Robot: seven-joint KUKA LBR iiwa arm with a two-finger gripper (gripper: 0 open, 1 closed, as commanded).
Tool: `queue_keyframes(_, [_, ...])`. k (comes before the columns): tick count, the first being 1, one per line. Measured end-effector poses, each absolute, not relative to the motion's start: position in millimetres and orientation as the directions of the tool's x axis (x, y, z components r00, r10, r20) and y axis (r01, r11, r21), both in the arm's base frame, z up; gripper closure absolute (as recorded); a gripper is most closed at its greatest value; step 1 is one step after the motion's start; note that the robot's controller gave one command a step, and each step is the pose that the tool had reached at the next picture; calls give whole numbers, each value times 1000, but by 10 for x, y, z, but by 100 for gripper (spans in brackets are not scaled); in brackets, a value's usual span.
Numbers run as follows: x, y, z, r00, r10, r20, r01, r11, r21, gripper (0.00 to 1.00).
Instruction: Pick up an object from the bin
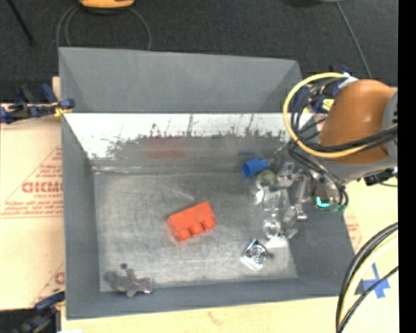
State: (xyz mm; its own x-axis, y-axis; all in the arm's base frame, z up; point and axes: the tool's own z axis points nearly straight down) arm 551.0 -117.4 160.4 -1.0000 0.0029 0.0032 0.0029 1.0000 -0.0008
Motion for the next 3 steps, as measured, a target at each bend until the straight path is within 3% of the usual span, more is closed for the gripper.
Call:
queue_keyframes(1, [5321,-1260,1171,-991,-132,-26,-132,991,-7,0])
queue_keyframes(2, [5284,-1322,1125,-928,-370,-32,-370,929,-18,0])
queue_keyframes(3, [5287,-1330,1125,-900,-435,-33,-434,901,-22,0])
